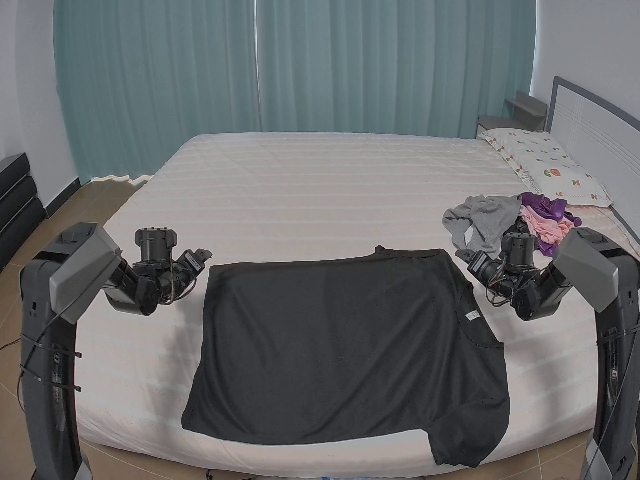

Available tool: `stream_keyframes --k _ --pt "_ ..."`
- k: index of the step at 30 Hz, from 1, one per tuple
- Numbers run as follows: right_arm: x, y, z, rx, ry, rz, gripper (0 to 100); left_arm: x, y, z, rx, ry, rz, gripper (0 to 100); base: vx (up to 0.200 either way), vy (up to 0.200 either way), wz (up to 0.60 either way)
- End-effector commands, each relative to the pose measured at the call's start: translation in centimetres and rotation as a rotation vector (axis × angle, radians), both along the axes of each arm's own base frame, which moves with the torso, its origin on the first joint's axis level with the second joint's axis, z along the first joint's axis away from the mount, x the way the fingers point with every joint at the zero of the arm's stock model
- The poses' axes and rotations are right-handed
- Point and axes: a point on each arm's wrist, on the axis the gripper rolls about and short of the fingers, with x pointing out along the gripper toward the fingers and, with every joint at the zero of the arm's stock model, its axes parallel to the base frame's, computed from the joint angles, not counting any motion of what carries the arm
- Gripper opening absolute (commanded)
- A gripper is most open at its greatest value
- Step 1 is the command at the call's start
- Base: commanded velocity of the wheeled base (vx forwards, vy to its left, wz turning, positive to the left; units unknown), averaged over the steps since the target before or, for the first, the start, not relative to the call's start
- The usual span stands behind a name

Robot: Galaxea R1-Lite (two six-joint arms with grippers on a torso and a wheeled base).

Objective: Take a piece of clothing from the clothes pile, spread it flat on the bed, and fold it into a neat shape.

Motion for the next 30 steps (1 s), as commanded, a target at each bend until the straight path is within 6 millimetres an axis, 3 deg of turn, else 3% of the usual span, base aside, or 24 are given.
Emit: stream_keyframes --k 1,3,7,9,15,21,27,30 --pt "-11.5 0.6 4.0 0.096 0.035 0.069 100 -10.0 0.8 5.9 -0.066 0.073 -0.05 100 0.0 0.0 0.0" --pt "-13.9 0.5 3.7 0.117 0.071 0.066 100 -12.4 0.2 6.5 -0.091 0.096 -0.064 100 0.0 0.0 0.0" --pt "-16.3 0.7 3.6 0.171 0.106 0.052 100 -15.2 -0.5 5.9 -0.105 0.163 -0.087 100 0.0 0.0 0.0" --pt "-18.1 1.3 3.1 0.202 0.143 0.06 100 -17.3 -1.2 4.8 -0.119 0.236 -0.117 100 0.0 0.0 0.0" --pt "-21.0 1.9 2.5 0.262 0.178 0.06 100 -20.7 -2.1 2.9 -0.14 0.3 -0.153 100 0.0 0.0 0.0" --pt "-22.3 1.7 2.1 0.265 0.202 0.06 100 -22.3 -2.2 2.0 -0.163 0.302 -0.148 100 -0.167 0.0 0.0" --pt "-22.6 1.6 1.6 0.271 0.228 0.064 100 -22.5 -2.1 1.2 -0.165 0.314 -0.145 100 -0.2 0.0 0.0" --pt "-22.6 1.5 1.6 0.27 0.231 0.059 100 -22.6 -2.1 1.1 -0.173 0.31 -0.155 100 0.0 0.0 0.0"
